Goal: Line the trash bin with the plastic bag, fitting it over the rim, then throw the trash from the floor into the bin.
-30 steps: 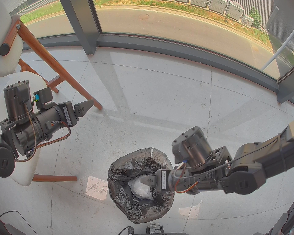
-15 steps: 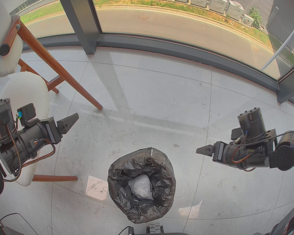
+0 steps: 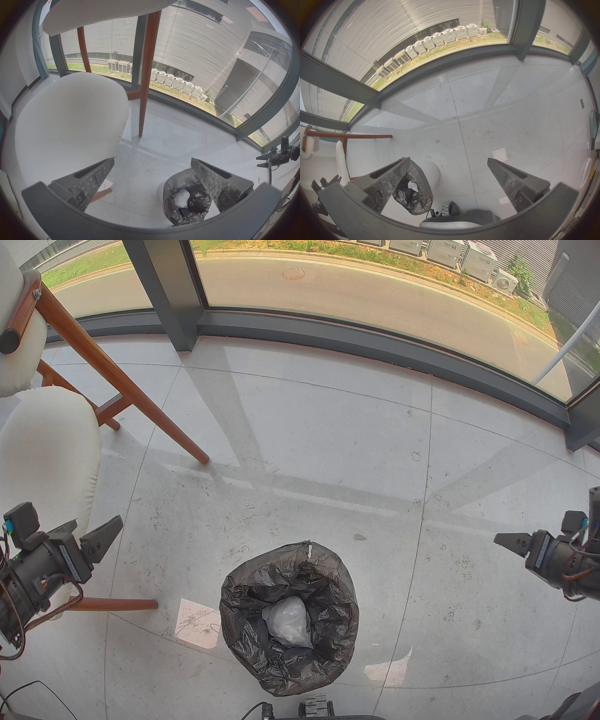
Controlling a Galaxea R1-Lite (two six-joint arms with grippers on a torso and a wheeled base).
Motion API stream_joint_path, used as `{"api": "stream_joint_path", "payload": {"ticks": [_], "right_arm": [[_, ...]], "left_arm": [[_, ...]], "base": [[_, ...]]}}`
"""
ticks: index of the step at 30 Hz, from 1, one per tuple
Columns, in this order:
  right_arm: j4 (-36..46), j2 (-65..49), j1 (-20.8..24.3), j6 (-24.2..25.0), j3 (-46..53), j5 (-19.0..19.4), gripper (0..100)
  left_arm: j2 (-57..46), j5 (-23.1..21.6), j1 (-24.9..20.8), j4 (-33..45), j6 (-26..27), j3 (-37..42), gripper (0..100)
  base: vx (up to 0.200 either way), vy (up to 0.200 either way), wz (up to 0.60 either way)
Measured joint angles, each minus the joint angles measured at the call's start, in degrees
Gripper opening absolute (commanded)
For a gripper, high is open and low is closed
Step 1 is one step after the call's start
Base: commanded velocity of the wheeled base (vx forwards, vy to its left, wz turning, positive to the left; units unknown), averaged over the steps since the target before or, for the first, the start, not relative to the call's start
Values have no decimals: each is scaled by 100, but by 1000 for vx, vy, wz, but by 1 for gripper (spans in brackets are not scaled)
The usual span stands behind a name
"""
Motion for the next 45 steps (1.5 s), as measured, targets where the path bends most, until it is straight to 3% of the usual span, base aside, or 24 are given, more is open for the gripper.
{"api": "stream_joint_path", "payload": {"ticks": [9,19,23,29,39,45], "right_arm": [[17,-1040,-603,-184,449,257,100],[-35,-1908,-833,-1389,1115,288,100],[-40,-2294,-1123,-1490,1430,293,100],[13,-2889,-1207,-1542,1753,297,100],[85,-3860,-1175,-1987,2274,301,100],[879,-4990,-1102,-2672,2442,357,100]], "left_arm": [[-669,0,355,26,106,560,100],[-1231,33,558,57,304,920,100],[-1532,63,705,69,315,1235,100],[-2100,189,783,202,319,1608,100],[-3818,301,802,2193,336,1847,100],[-5102,293,853,2976,385,1825,100]], "base": [[0,0,0],[0,0,0],[0,0,0],[0,0,0],[0,0,0],[0,0,0]]}}
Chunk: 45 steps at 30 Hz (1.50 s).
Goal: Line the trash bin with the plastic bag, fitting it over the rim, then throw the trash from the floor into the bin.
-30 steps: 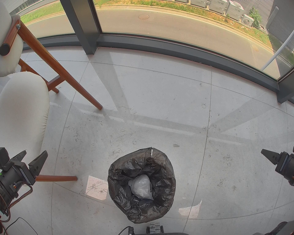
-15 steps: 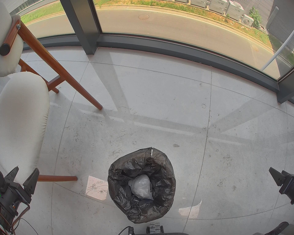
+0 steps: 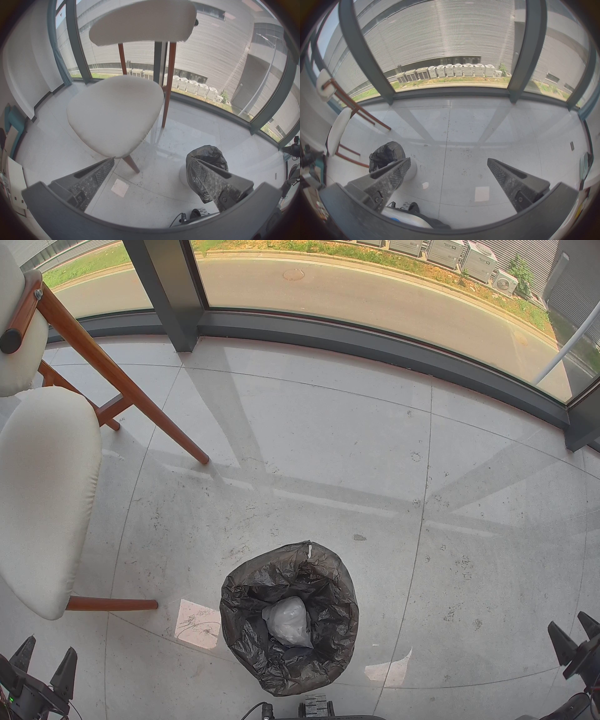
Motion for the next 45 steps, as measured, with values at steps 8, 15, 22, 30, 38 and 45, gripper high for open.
{"api": "stream_joint_path", "payload": {"ticks": [8,15,22,30,38,45], "right_arm": [[394,-1481,-45,-631,111,-18,100],[440,-1894,-76,-937,124,41,100],[447,-2002,-84,-607,129,-38,100],[450,-2021,-83,-909,127,52,100],[447,-2024,-84,-905,124,52,100],[447,-2024,-89,-907,124,52,100]], "left_arm": [[-795,-89,105,90,334,48,100],[-1026,-874,144,363,1190,61,100],[-1095,-453,184,425,739,61,100],[-1108,-517,197,428,867,61,100],[-1111,-524,204,388,872,61,100],[-1108,-525,204,388,867,61,100]], "base": [[0,0,0],[0,0,0],[0,0,0],[0,25,0],[0,200,0],[0,200,0]]}}
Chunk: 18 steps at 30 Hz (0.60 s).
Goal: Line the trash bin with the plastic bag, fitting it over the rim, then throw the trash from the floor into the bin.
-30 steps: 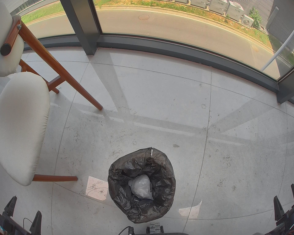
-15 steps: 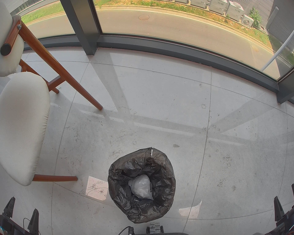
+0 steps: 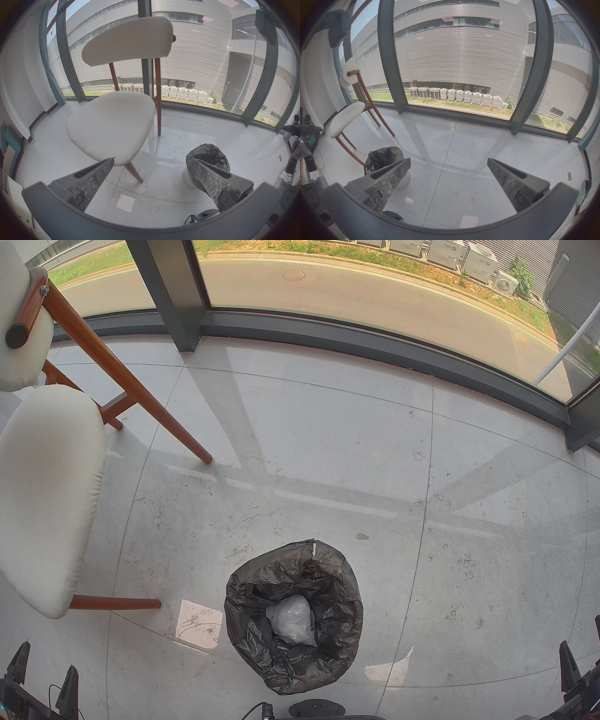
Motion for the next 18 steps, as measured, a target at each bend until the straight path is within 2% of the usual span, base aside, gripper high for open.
{"api": "stream_joint_path", "payload": {"ticks": [8,14,18], "right_arm": [[0,2,2,-4,0,0,100],[2,2,2,-6,2,0,100],[4,2,5,-9,2,2,100]], "left_arm": [[0,0,0,-5,6,0,100],[5,0,0,-2,22,0,100],[7,0,0,-2,22,0,100]], "base": [[0,200,0],[0,0,0],[-200,0,0]]}}
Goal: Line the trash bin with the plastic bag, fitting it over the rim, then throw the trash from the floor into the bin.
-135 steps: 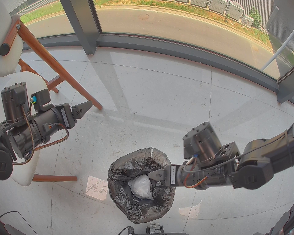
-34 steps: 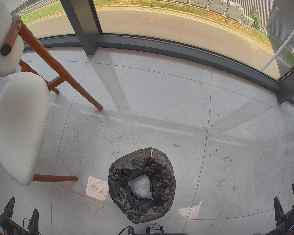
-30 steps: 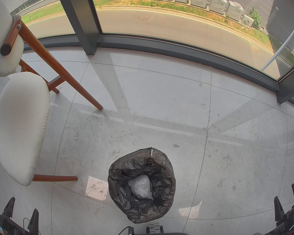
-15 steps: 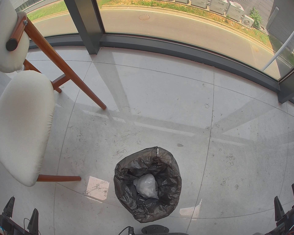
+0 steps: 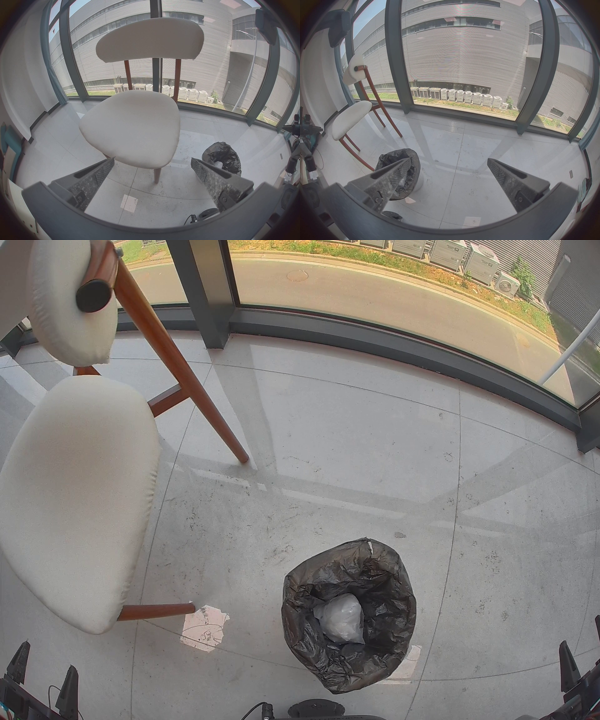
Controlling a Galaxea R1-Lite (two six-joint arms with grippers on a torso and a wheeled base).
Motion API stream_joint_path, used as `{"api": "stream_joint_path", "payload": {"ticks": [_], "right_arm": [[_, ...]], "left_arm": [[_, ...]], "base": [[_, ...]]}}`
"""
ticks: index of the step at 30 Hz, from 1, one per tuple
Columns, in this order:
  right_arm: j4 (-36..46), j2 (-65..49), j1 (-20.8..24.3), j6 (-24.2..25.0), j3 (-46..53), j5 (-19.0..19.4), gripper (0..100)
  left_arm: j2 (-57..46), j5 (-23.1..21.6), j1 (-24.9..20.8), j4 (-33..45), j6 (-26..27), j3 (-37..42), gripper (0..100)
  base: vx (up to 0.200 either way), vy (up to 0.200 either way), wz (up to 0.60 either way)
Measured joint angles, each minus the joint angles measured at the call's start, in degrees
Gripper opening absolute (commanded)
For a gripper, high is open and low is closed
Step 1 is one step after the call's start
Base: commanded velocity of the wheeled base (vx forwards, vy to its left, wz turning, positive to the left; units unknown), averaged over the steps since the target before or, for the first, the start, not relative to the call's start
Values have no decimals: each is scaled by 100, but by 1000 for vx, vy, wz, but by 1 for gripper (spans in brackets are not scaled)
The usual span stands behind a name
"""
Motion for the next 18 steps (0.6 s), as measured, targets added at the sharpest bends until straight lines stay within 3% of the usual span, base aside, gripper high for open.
{"api": "stream_joint_path", "payload": {"ticks": [5,18], "right_arm": [[-1,0,9,0,-2,7,100],[0,4,6,0,-2,16,100]], "left_arm": [[1,0,0,0,-9,0,100],[9,0,0,2,-6,0,100]], "base": [[-200,0,0],[0,0,0]]}}
